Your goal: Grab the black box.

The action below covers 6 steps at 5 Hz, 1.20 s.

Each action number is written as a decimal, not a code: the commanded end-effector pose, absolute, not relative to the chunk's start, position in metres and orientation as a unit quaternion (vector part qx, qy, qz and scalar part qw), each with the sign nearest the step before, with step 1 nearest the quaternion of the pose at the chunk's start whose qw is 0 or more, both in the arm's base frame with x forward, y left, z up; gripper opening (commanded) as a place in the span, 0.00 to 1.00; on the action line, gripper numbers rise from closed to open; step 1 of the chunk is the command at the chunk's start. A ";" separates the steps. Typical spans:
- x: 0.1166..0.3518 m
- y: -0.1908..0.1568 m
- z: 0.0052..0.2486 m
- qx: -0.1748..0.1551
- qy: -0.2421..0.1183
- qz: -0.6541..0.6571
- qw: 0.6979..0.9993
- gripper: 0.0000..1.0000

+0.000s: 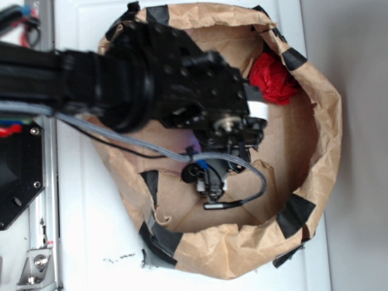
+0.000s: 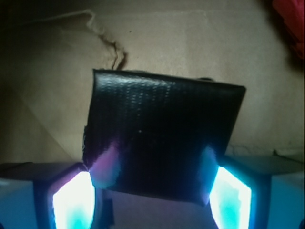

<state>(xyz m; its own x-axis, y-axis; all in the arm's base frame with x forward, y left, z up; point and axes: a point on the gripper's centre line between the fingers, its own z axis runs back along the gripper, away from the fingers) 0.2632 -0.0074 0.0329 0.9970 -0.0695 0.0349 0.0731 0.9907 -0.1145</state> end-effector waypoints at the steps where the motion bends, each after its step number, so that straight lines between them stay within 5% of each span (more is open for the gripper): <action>1: 0.269 0.006 0.091 -0.094 -0.042 -0.020 0.994 1.00; 2: 0.273 0.004 0.098 -0.107 -0.047 -0.005 0.993 1.00; 4: 0.279 -0.001 0.082 -0.080 -0.083 -0.004 0.993 1.00; 6: 0.283 -0.001 0.068 -0.067 -0.078 -0.005 0.995 1.00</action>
